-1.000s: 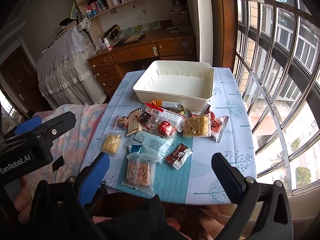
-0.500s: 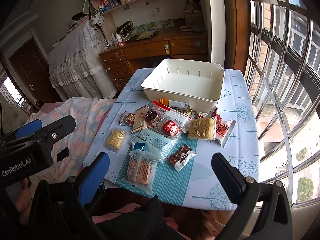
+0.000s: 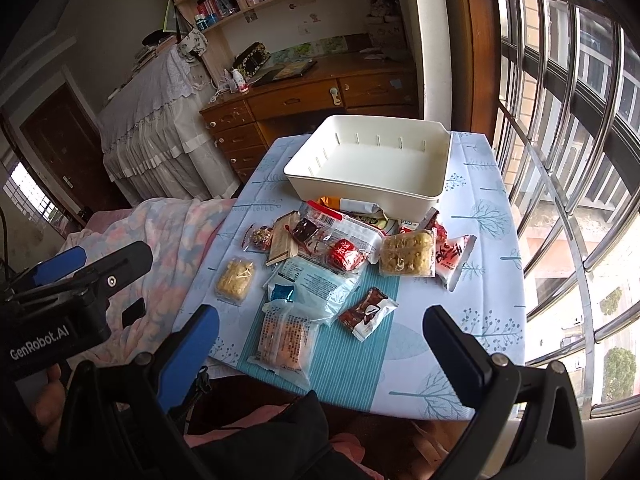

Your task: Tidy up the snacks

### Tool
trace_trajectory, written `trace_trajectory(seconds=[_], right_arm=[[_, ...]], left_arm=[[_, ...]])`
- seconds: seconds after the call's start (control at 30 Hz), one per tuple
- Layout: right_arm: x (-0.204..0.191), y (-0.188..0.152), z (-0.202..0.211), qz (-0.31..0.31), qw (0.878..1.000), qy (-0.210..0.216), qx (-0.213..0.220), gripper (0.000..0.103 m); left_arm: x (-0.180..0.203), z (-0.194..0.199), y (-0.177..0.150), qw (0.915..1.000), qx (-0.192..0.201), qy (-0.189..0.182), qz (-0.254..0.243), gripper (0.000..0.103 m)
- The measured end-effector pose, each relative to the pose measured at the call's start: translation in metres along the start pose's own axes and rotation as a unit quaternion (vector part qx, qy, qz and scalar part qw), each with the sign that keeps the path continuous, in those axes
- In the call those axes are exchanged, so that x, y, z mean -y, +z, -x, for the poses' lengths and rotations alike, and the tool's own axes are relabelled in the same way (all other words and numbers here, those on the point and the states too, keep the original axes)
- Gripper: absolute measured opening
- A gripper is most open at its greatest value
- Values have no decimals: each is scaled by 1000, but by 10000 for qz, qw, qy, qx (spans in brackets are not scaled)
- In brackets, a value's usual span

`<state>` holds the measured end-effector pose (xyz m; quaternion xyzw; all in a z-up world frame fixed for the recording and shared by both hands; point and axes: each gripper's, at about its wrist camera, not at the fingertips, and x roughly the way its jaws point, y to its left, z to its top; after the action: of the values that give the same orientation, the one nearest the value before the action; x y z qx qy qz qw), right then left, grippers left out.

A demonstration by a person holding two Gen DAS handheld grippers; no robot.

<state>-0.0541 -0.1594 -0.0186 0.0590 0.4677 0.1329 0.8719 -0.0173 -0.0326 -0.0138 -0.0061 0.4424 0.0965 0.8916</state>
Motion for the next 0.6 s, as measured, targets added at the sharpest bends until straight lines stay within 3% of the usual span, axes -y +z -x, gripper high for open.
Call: trace_trajectory(seconds=[0.37, 0.6], right_arm=[[-10, 4, -9, 18, 10000, -37, -72, 102], [-19, 9, -18, -126, 9996, -190, -144, 102]], left_arm=[[-10, -9, 4, 10000, -70, -53, 37, 102], [-34, -36, 13, 9988, -374, -297, 97, 102]])
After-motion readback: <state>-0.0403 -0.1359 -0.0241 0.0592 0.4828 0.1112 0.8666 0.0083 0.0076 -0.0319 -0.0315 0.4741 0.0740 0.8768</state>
